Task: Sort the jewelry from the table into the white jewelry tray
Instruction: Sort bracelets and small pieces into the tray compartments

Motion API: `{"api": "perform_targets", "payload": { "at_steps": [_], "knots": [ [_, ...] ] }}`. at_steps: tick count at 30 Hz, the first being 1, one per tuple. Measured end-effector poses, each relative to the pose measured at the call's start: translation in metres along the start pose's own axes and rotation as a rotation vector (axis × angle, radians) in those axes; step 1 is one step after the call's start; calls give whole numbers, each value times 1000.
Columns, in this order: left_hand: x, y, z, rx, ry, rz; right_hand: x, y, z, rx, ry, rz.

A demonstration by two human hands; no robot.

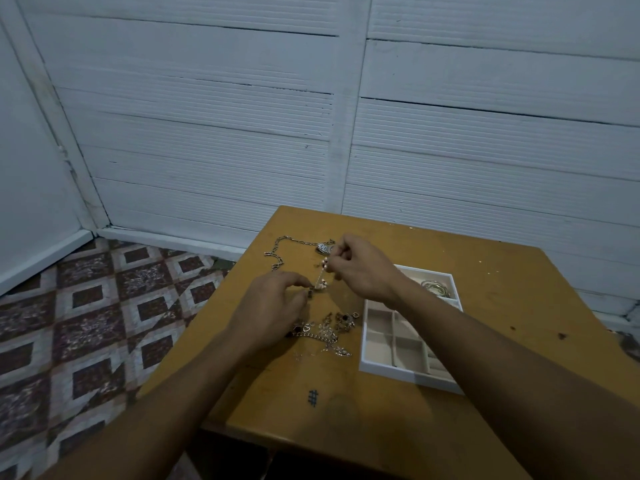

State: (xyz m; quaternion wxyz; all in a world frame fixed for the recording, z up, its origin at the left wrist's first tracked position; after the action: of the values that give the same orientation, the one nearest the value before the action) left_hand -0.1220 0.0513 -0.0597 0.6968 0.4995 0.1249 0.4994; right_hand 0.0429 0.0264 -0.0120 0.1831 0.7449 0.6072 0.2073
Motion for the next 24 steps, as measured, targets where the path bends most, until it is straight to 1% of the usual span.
{"api": "perform_targets", "payload": {
  "at_steps": [2, 5, 9, 11, 14, 17, 20, 24],
  "knots": [
    [1, 2, 9, -97, 56, 15, -4, 8, -5, 43, 29, 27],
    [5, 0, 17, -217, 115, 47, -13, 21, -14, 46, 82, 43],
    [8, -6, 33, -319, 137, 69, -22, 37, -24, 117, 86, 55],
    [10, -10, 41, -414, 171, 68, -25, 45, -28, 186, 85, 62],
    [13, -16, 56, -670, 292, 21, -31, 55, -36, 286, 88, 65],
    [14, -16, 74, -871, 387, -20, -36, 65, -44, 316, 122, 89],
    [13, -18, 91, -1069, 410, -125, -40, 72, -46, 314, 143, 110],
    [3, -26, 104, -1356, 499, -284, -43, 79, -41, 307, 133, 134]
  ]
}}
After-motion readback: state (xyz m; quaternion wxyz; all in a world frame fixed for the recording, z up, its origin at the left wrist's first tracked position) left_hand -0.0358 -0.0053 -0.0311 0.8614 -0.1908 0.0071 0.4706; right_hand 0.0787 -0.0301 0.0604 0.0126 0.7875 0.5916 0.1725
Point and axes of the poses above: each hand's wrist, its own x-axis towards the middle knuckle, its own y-axis out of the back of the hand, z = x × y, the point moved 2 cm from there along x, towards the middle knuckle, and after that the axes turned 9 degrees about x, right-handed, at the moved point
